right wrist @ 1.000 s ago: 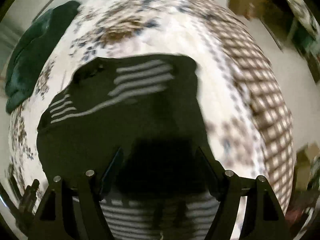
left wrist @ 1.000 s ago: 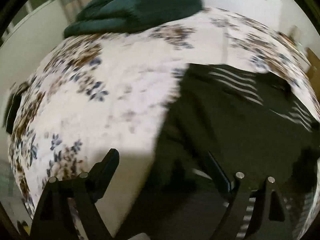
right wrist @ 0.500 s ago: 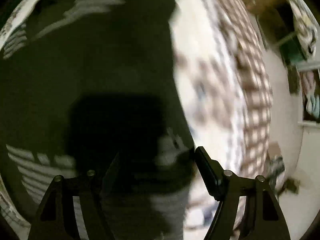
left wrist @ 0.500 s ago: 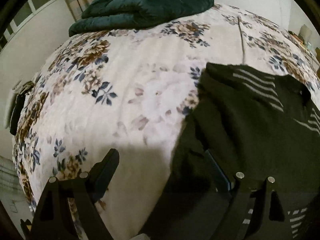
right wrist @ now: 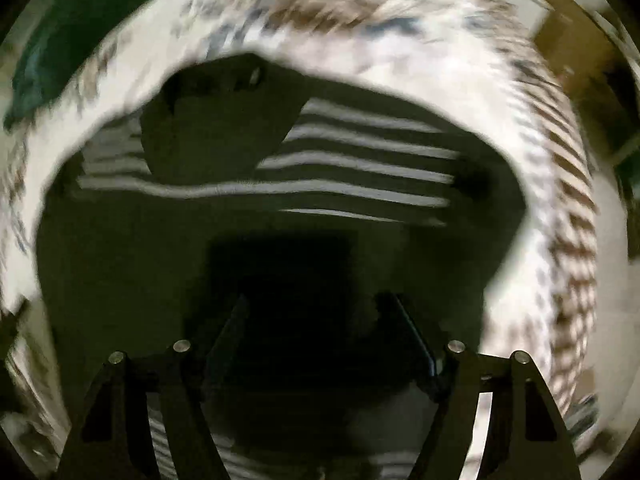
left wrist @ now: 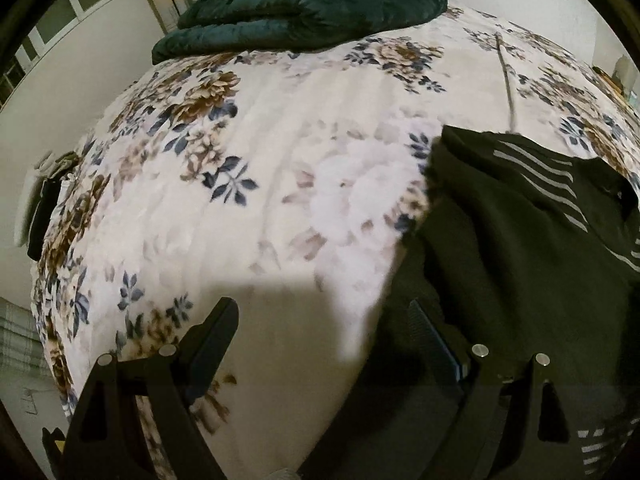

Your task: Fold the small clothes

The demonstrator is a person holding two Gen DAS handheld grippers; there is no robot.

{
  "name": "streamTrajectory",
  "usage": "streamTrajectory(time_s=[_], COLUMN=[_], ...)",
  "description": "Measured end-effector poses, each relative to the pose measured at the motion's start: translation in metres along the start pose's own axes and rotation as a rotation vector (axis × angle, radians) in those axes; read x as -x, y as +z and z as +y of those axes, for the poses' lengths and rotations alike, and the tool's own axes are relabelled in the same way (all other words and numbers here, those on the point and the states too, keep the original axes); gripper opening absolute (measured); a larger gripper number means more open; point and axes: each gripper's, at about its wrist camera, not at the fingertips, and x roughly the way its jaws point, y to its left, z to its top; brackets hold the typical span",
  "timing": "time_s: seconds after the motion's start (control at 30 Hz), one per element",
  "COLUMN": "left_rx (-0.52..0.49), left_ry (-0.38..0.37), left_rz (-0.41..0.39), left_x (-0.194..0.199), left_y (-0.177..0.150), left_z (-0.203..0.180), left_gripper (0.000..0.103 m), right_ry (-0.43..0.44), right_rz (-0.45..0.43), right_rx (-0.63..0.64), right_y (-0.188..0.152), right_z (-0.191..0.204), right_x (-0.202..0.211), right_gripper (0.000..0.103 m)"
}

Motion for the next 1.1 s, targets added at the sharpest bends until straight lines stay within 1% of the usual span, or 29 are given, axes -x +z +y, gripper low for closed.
streamTrajectory(time_s=[0.03, 0.07, 0.1, 0.23, 0.3, 0.37, 0.47, 0.5, 0.53, 0.57, 0.6, 0.67, 0.73, 0.77, 0.8, 0.83, 0.9, 0.93, 1.03, 1.1], left_rx=[0.004, 0.012, 0.021, 0.050, 0.063, 0.073, 0.081, 0.083, 0.085, 0.083, 0.073, 0.045, 0.005, -0.012, -0.031, -0.052, -0.076, -0.083, -0.115, -0.150], left_ry=[0.002, 0.000, -0.005, -0.016, -0.024, -0.031, -0.046, -0.050, -0.054, -0.061, -0.069, -0.073, -0.081, -0.084, -0.087, -0.088, -0.091, -0.090, -0.079, -0.066], left_rz=[0.001, 0.004, 0.006, 0.008, 0.011, 0.005, -0.001, -0.004, -0.011, -0.014, -0.016, -0.016, -0.016, -0.019, -0.027, -0.031, -0.029, -0.027, -0.012, -0.001], left_x=[-0.001, -0.003, -0.005, -0.010, -0.011, -0.012, -0.012, -0.012, -0.012, -0.013, -0.015, -0.019, -0.023, -0.024, -0.024, -0.025, -0.028, -0.031, -0.042, -0.050], left_y=[0.001, 0.003, 0.004, 0.011, 0.015, 0.020, 0.028, 0.031, 0.033, 0.037, 0.041, 0.047, 0.052, 0.054, 0.055, 0.056, 0.055, 0.055, 0.053, 0.051], left_z=[0.001, 0.002, 0.003, 0.004, 0.004, 0.003, -0.001, -0.003, -0.004, -0.006, -0.010, -0.018, -0.027, -0.031, -0.035, -0.040, -0.048, -0.051, -0.063, -0.072], left_gripper=[0.087, 0.087, 0.087, 0.087, 0.087, 0.087, 0.087, 0.087, 0.087, 0.087, 0.087, 0.087, 0.087, 0.087, 0.087, 0.087, 0.087, 0.087, 0.087, 0.087], right_ry=[-0.023, -0.045, -0.037, -0.051, -0.097, -0.098, -0.067, -0.079, -0.117, -0.117, -0.095, -0.001, 0.098, 0.118, 0.127, 0.141, 0.180, 0.204, 0.211, 0.248], right_rz=[0.015, 0.010, -0.012, -0.120, -0.161, -0.150, -0.089, -0.084, -0.092, -0.100, -0.100, -0.078, -0.115, -0.136, -0.157, -0.173, -0.158, -0.134, -0.076, -0.032], right_rx=[0.030, 0.053, 0.047, -0.034, -0.087, -0.152, -0.212, -0.219, -0.226, -0.237, -0.260, -0.341, -0.425, -0.460, -0.497, -0.533, -0.603, -0.636, -0.687, -0.710], right_y=[0.001, 0.001, 0.000, -0.004, -0.002, 0.004, 0.014, 0.012, 0.015, 0.013, 0.014, 0.012, 0.000, -0.006, -0.015, -0.025, -0.042, -0.051, -0.067, -0.077], right_z=[0.004, 0.005, 0.005, -0.009, -0.023, -0.040, -0.057, -0.057, -0.059, -0.061, -0.064, -0.079, -0.096, -0.103, -0.110, -0.117, -0.126, -0.131, -0.139, -0.140], right_x=[-0.005, -0.006, 0.000, 0.028, 0.038, 0.039, 0.026, 0.023, 0.024, 0.026, 0.027, 0.032, 0.047, 0.055, 0.063, 0.068, 0.068, 0.061, 0.037, 0.018], right_gripper=[0.029, 0.019, 0.008, 0.006, 0.006, 0.006, 0.006, 0.006, 0.006, 0.006, 0.008, 0.018, 0.040, 0.045, 0.053, 0.057, 0.061, 0.063, 0.063, 0.063])
